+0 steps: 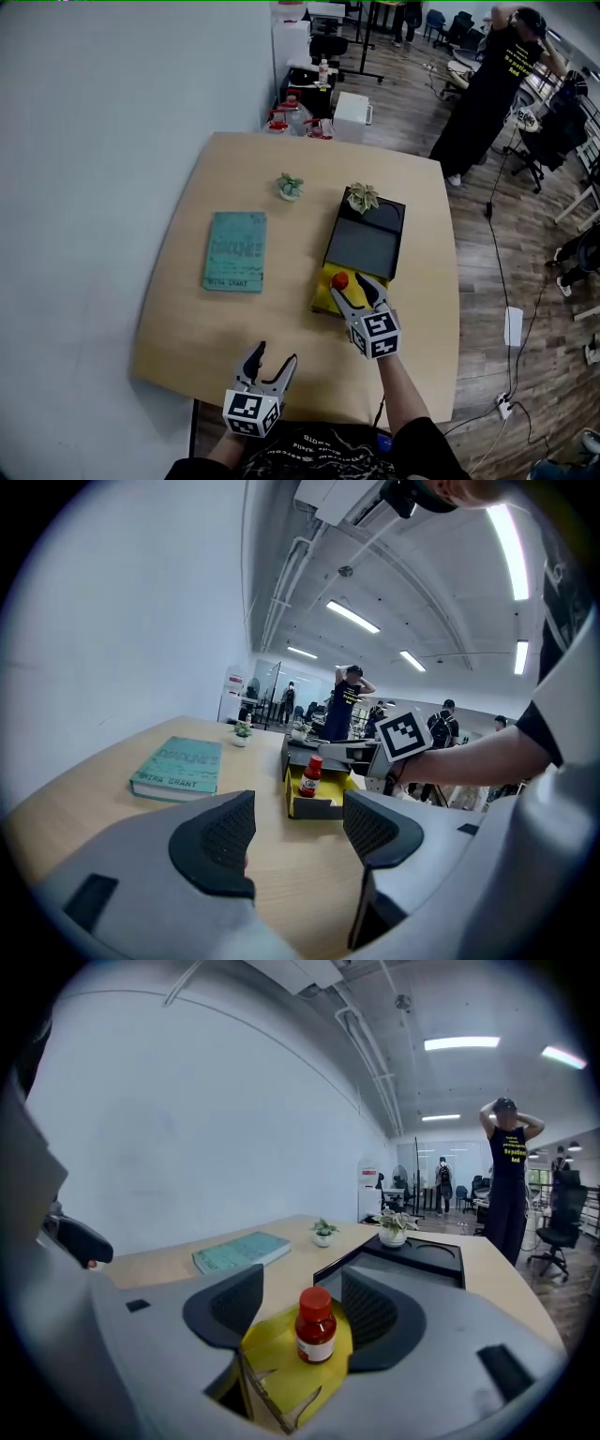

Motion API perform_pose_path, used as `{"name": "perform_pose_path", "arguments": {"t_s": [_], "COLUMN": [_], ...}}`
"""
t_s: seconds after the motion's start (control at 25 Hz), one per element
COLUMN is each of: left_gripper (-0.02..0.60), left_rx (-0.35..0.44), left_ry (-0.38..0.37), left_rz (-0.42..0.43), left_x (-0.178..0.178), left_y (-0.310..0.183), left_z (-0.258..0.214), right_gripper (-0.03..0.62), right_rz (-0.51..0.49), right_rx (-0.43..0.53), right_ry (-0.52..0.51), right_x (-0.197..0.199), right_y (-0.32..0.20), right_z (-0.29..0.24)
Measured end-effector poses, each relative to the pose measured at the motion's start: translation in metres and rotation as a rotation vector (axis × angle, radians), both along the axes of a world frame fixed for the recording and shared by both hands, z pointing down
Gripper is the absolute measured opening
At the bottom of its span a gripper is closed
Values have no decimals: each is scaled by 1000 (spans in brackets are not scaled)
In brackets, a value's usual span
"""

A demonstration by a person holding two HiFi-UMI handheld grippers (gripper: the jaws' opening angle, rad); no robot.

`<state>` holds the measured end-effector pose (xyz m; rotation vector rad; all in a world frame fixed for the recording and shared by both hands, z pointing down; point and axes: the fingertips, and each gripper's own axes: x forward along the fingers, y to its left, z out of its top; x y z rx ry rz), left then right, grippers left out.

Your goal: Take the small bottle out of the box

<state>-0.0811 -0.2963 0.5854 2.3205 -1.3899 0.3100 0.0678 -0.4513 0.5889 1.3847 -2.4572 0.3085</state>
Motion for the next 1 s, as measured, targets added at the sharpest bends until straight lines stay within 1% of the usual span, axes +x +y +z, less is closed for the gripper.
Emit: {"name": "perform_pose_path", "arguments": {"t_s": [0.24, 0.44, 0.6, 0.64, 0.68, 0.8, 1.0], "left_gripper": [299, 299, 300, 299, 299, 301, 299], "left_rx": [-18, -35, -56, -64, -70, -83, -85], "left_ry": [-24, -45, -61, -64, -67, -77, -83], "left_rz": [-6, -33, -55, -59, -62, -69, -66], "left_x": [3, -1, -4, -5, -5, -5, -3], "left_y": [1, 0, 0, 1, 3, 6, 5], "left_z": [3, 6, 12, 14, 16, 19, 21], "right_gripper": [267, 267, 265, 244, 238, 164, 160], "right_rz": [-24, -55, -46, -39, -33, -28, -26], "right_rx": [-34, -60, -63, -65, -65, -62, -68], "right_ry": [11, 26, 22, 20, 19, 23, 39], "right_x": [-6, -11, -8, -7, -6, -6, -7], "right_y": [-18, -25, -35, -36, -36, -37, -36], "right_z": [26, 42, 49, 50, 51, 50, 49]}}
